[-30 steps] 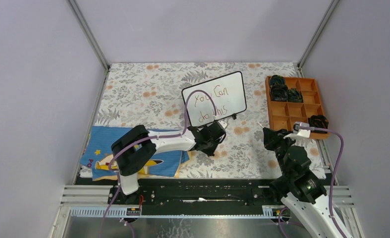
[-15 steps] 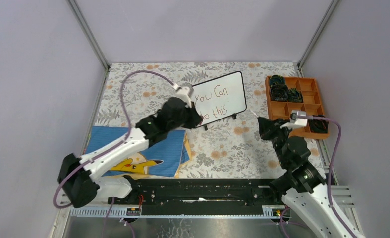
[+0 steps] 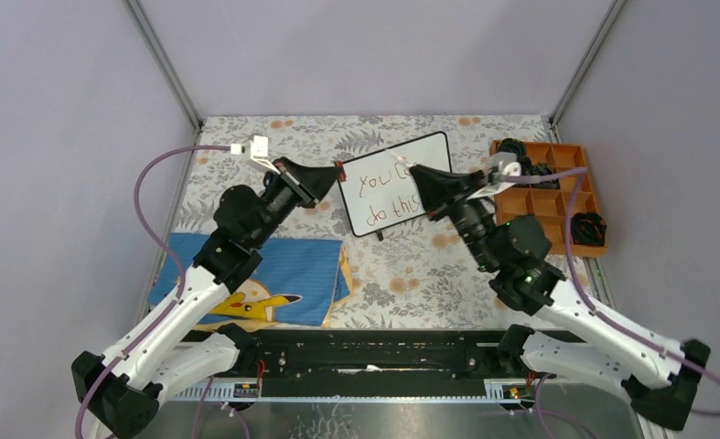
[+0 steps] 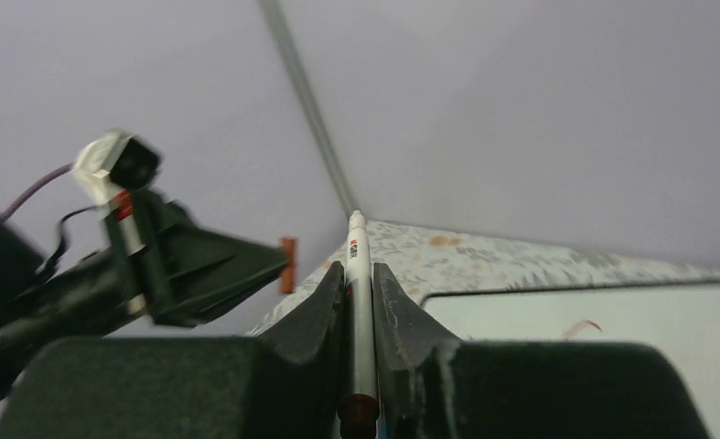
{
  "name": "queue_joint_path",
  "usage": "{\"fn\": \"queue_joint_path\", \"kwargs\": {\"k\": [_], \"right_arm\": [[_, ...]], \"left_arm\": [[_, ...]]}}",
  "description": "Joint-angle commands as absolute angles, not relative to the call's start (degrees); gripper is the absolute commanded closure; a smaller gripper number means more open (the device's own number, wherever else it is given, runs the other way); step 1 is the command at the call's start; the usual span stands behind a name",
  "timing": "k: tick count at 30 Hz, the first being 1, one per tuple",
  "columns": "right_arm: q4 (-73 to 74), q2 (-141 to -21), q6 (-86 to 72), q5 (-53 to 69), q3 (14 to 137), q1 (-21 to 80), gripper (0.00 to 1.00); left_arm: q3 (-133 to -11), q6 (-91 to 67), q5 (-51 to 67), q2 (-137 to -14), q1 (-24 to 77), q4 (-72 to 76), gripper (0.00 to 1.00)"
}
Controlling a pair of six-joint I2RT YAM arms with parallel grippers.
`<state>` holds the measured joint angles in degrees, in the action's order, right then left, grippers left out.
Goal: Write a sentence on the whiteboard
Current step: Close the whiteboard marker at the center of the board.
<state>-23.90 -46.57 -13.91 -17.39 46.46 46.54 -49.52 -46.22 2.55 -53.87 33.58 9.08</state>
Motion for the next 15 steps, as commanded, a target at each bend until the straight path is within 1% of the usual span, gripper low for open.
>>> {"fn": "queue_joint_path", "kwargs": {"k": [1, 6, 10, 12, 15], "right_arm": [[-42.82, -51.11, 7.64, -26.08, 50.59, 60.88, 1.00], [-61.81, -56.05, 29.59, -31.75, 48.00, 77.70, 1.00], [-80.01, -64.77, 50.32, -34.05, 48.18, 89.46, 1.00], [-84.54, -67.94, 55.22, -34.24, 48.69, 90.84, 1.00], [-85.63, -70.20, 55.45, -35.43, 49.39, 90.91, 1.00]], "left_arm": [[-48.17, -55.03, 1.42, -51.30, 30.34, 22.43, 1.00], [-48.44, -61.23, 2.05, -48.93, 26.25, 27.59, 1.00], [-47.44, -66.79, 1.69, -46.36, 23.46, 31.29, 1.00], [-46.72, -68.90, 1.55, -45.24, 22.78, 32.51, 1.00], [-44.87, -72.03, 1.29, -43.48, 22.25, 35.11, 1.00]]}}
